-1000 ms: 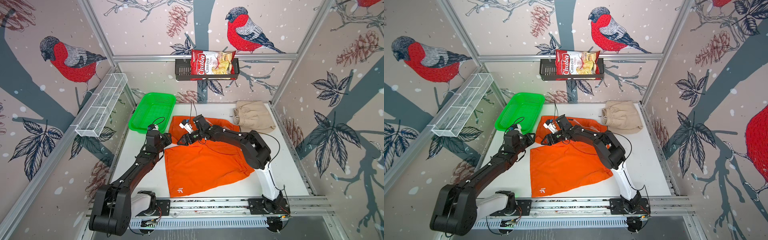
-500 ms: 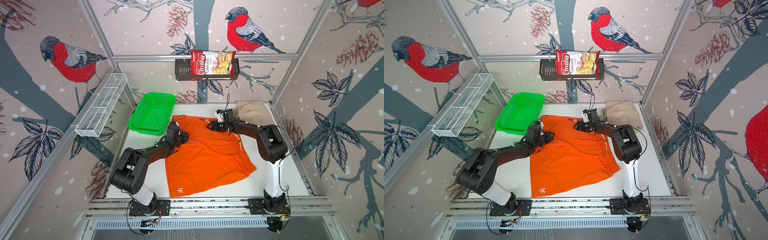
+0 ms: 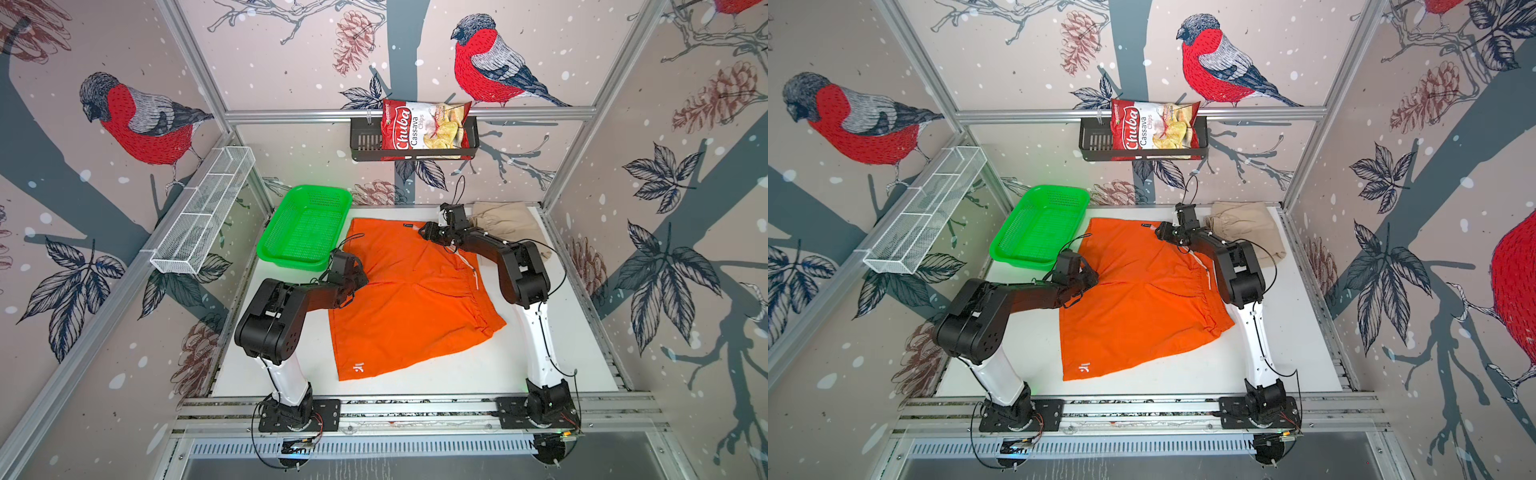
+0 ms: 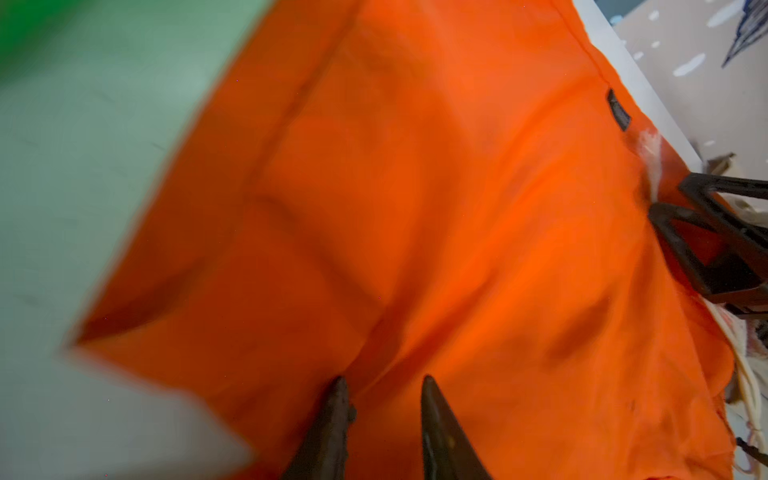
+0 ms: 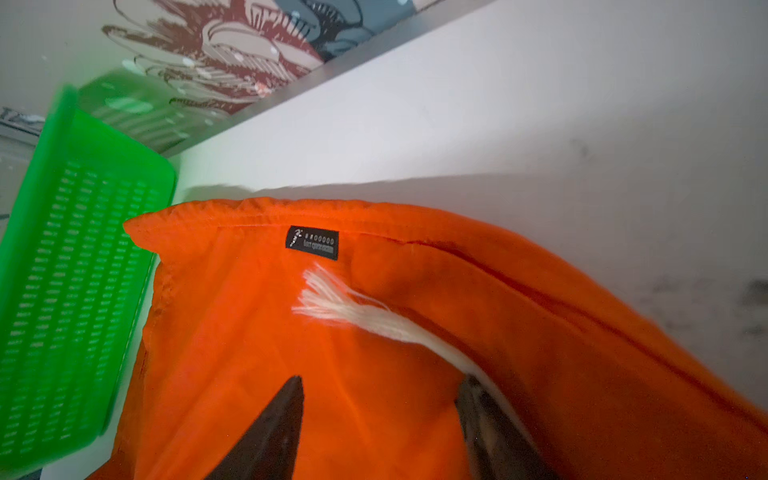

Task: Fold and stack the shorts

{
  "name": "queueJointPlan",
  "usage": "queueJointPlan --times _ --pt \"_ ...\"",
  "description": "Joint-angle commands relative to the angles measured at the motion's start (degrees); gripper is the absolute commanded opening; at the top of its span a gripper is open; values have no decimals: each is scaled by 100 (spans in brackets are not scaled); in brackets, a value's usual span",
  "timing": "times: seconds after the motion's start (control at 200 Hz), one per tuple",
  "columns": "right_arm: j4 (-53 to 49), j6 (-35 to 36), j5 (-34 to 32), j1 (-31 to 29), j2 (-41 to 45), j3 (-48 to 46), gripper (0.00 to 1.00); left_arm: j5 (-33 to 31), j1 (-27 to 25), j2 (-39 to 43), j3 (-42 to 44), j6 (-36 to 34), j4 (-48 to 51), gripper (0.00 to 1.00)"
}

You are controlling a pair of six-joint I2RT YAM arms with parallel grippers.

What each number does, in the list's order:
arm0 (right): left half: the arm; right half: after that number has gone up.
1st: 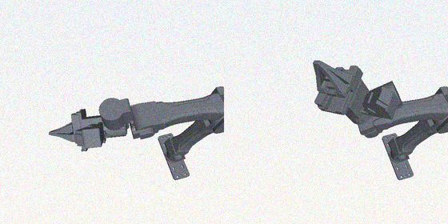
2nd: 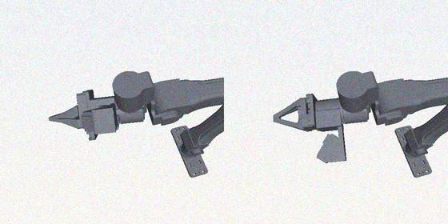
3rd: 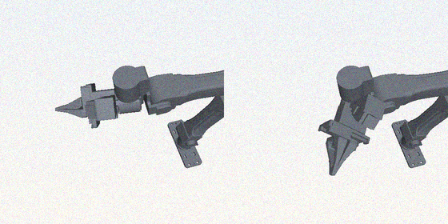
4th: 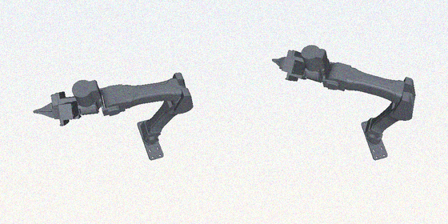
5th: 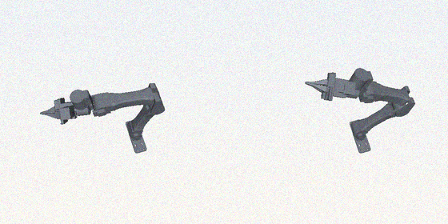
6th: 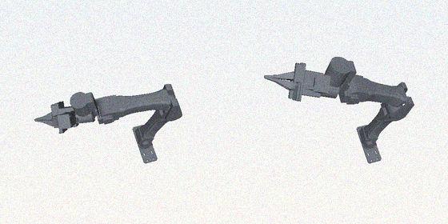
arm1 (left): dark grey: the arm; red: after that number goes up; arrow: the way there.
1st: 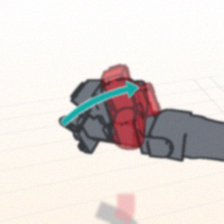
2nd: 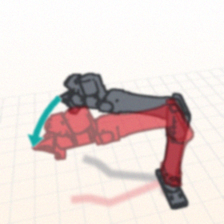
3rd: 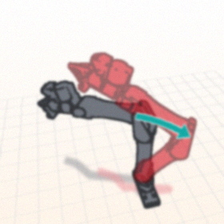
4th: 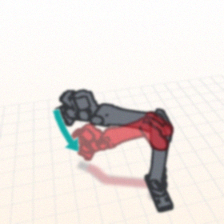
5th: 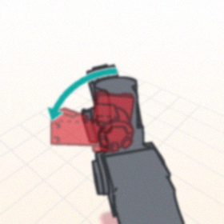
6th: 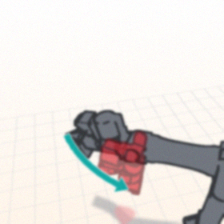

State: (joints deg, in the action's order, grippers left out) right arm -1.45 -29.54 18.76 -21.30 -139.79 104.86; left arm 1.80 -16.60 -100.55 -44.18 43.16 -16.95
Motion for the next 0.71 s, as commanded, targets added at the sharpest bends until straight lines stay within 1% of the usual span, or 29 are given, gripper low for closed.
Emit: queueJointPlan --times 0.0,0.08,0.16,0.24,0.315,0.4,0.495,0.565,0.7 --pt "-849 -48 -50 -12 -152 241 65 -237 60 190 -107 -350 207 33" --pt "-644 49 199 -115 164 133 68 -222 60 484 -199 -452 284 35" --pt "-354 69 487 -187 685 -196 68 -134 21 915 -206 -465 349 36" --pt "-66 25 675 -196 1338 -776 67 -177 -155 1410 -175 -483 550 37" --pt "257 18 900 -237 1984 -1572 65 -250 -422 1834 -43 -428 732 37" --pt "299 143 920 -358 2605 -2403 63 -194 -660 2188 293 -166 790 36" --pt "438 119 862 -426 3261 -3461 61 -28 -777 2456 935 252 571 34" --pt "592 42 827 -436 3700 -4215 60 -23 -827 2576 1374 484 501 33" --pt "571 2 655 -432 4395 -5305 58 -102 -829 2842 2032 818 489 28"
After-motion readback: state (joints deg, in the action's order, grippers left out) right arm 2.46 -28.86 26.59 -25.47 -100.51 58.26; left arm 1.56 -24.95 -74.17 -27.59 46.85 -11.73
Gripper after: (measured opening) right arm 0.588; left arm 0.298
